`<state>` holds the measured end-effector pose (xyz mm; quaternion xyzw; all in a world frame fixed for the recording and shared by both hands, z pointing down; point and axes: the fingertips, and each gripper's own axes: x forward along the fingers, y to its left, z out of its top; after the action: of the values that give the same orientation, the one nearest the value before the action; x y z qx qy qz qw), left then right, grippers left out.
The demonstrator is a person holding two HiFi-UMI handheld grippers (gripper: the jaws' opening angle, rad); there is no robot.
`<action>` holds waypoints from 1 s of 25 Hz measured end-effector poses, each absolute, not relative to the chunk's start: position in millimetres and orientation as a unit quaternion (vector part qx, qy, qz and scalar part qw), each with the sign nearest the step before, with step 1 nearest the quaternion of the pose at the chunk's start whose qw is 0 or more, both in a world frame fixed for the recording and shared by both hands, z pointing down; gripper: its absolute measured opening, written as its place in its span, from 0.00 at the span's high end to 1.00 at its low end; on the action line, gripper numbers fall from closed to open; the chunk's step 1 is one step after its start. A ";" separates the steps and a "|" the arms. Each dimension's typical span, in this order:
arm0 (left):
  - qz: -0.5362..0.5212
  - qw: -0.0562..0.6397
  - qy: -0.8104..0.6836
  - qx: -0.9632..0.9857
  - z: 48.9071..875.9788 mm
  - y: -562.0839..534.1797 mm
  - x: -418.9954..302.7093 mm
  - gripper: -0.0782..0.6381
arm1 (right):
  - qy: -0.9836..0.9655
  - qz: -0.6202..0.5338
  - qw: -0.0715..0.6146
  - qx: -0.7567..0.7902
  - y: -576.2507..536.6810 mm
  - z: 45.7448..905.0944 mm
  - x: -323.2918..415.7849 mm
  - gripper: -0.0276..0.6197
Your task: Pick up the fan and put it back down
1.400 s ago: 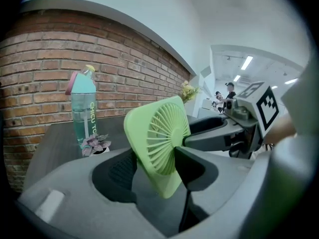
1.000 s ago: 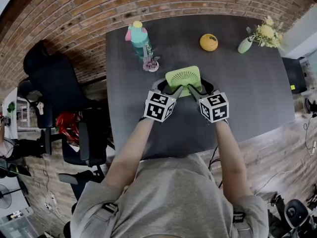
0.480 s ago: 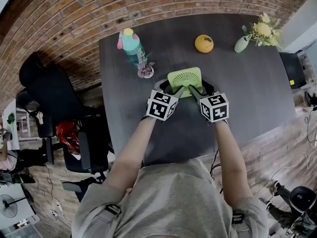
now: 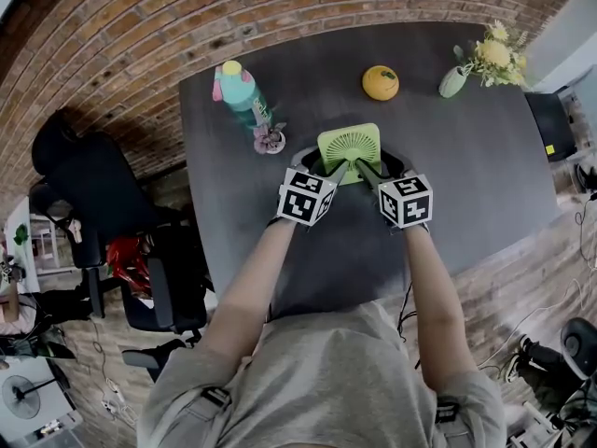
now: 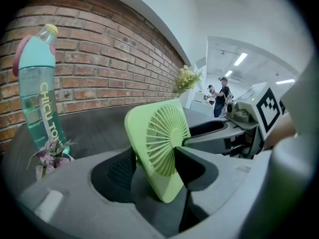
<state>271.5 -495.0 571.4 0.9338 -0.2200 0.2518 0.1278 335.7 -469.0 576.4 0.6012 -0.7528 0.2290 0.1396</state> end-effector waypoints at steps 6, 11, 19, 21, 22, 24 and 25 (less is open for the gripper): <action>0.249 0.115 -0.220 0.936 573.3 -499.1 277.4 0.56 | -0.750 0.238 0.127 0.605 -472.2 581.1 341.0 0.61; 0.244 0.104 -0.223 0.938 572.2 -502.3 281.2 0.56 | -0.748 0.245 0.119 0.605 -475.3 583.5 344.1 0.61; 0.238 0.098 -0.226 0.940 572.4 -503.7 283.5 0.56 | -0.747 0.249 0.111 0.606 -475.8 585.6 345.8 0.61; 0.239 0.098 -0.227 0.939 572.9 -503.7 283.5 0.56 | -0.747 0.250 0.112 0.605 -475.9 586.4 346.1 0.61; 0.240 0.098 -0.228 0.939 573.0 -503.6 283.5 0.56 | -0.747 0.251 0.112 0.605 -475.8 586.5 346.3 0.61; 0.237 0.100 -0.231 0.938 571.9 -504.2 283.1 0.56 | -0.746 0.250 0.112 0.608 -475.9 585.9 346.5 0.61; 0.231 0.104 -0.235 0.938 569.9 -505.1 283.0 0.56 | -0.745 0.247 0.115 0.609 -475.7 585.4 346.7 0.61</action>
<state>283.0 -505.1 569.9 0.9384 -0.2350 0.2314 0.1037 346.7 -475.7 585.4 0.6094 -0.7446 0.2469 0.1146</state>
